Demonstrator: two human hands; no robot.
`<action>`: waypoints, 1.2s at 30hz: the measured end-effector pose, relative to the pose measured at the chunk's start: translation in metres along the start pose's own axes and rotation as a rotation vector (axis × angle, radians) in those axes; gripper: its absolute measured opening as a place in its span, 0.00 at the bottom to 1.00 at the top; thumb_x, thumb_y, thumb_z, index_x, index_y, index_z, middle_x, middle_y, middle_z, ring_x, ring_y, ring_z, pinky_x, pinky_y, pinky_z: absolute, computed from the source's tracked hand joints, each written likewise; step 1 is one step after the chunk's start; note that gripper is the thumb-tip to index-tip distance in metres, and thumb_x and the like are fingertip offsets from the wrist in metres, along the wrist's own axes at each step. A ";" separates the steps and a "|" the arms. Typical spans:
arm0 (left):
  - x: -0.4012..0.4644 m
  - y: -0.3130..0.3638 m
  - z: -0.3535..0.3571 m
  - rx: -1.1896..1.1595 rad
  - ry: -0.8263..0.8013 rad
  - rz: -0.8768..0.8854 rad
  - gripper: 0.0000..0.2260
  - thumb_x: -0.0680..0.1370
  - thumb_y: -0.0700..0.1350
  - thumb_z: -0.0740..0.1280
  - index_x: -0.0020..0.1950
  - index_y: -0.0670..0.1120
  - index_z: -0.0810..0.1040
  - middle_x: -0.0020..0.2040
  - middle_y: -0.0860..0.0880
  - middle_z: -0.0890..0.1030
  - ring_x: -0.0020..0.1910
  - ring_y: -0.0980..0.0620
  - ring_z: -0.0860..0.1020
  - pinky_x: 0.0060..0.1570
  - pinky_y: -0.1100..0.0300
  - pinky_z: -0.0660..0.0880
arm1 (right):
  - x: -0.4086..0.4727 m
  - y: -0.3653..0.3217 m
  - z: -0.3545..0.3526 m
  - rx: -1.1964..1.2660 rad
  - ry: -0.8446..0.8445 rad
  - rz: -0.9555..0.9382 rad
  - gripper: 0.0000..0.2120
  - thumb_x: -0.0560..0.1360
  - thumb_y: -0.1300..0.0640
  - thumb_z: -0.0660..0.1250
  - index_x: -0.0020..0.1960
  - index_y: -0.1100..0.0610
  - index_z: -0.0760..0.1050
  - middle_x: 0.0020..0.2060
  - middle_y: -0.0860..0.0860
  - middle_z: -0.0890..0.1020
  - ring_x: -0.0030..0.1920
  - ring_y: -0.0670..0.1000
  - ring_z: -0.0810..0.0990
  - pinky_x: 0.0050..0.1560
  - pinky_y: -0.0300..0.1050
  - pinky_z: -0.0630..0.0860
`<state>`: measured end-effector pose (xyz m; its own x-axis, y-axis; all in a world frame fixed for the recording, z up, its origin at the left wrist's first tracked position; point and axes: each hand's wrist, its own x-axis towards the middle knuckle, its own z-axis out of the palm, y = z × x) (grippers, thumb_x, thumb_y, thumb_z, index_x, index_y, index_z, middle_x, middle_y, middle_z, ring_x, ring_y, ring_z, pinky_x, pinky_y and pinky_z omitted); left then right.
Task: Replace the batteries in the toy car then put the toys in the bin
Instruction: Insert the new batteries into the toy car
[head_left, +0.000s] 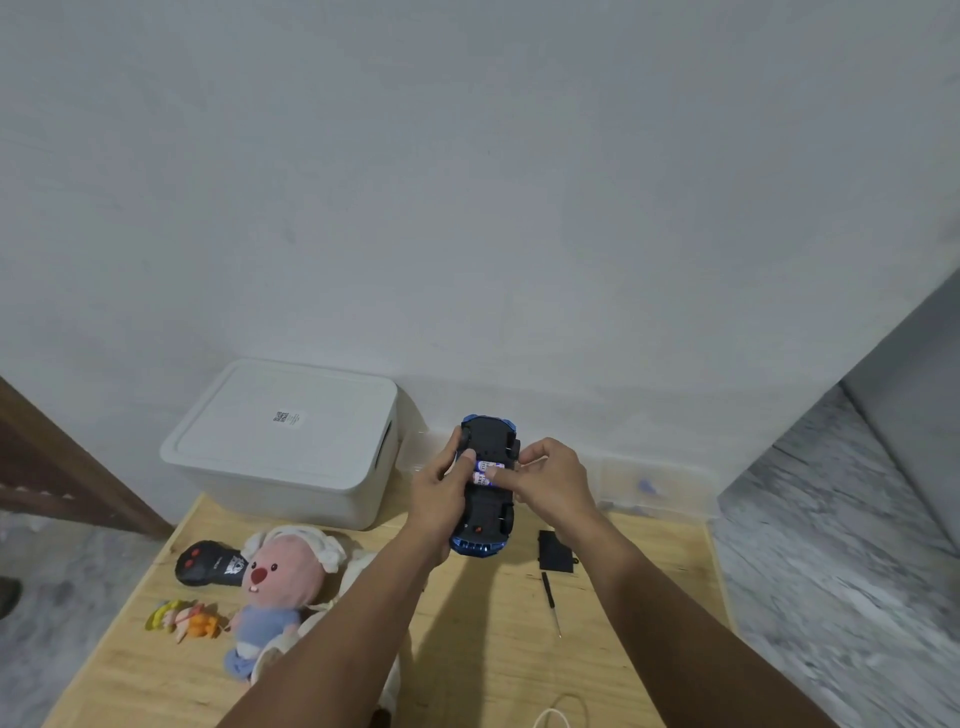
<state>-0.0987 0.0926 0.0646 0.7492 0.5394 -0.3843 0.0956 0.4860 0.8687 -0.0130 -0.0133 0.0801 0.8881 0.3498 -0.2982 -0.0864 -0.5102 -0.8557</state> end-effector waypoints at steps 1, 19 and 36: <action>0.000 0.001 0.000 -0.002 0.003 -0.006 0.16 0.81 0.44 0.64 0.68 0.56 0.75 0.54 0.45 0.84 0.50 0.40 0.83 0.49 0.44 0.81 | -0.001 0.000 0.001 -0.005 -0.011 0.003 0.24 0.58 0.50 0.83 0.45 0.56 0.73 0.41 0.52 0.83 0.43 0.52 0.84 0.47 0.52 0.82; 0.006 0.000 -0.002 -0.056 0.082 -0.039 0.19 0.78 0.41 0.68 0.67 0.55 0.76 0.48 0.45 0.85 0.40 0.44 0.84 0.43 0.47 0.82 | 0.003 -0.015 -0.023 0.487 0.023 0.401 0.08 0.74 0.67 0.58 0.47 0.63 0.75 0.46 0.60 0.80 0.31 0.48 0.66 0.29 0.41 0.63; 0.003 0.008 -0.001 -0.100 -0.045 -0.095 0.17 0.82 0.45 0.55 0.53 0.62 0.80 0.51 0.45 0.85 0.48 0.43 0.82 0.56 0.41 0.76 | -0.007 -0.014 -0.032 0.487 -0.161 0.106 0.13 0.73 0.70 0.71 0.54 0.58 0.81 0.48 0.58 0.83 0.48 0.55 0.83 0.48 0.51 0.82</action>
<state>-0.0968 0.0990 0.0701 0.7689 0.4575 -0.4466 0.1033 0.6004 0.7930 -0.0036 -0.0339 0.1077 0.7857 0.4522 -0.4221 -0.4060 -0.1379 -0.9034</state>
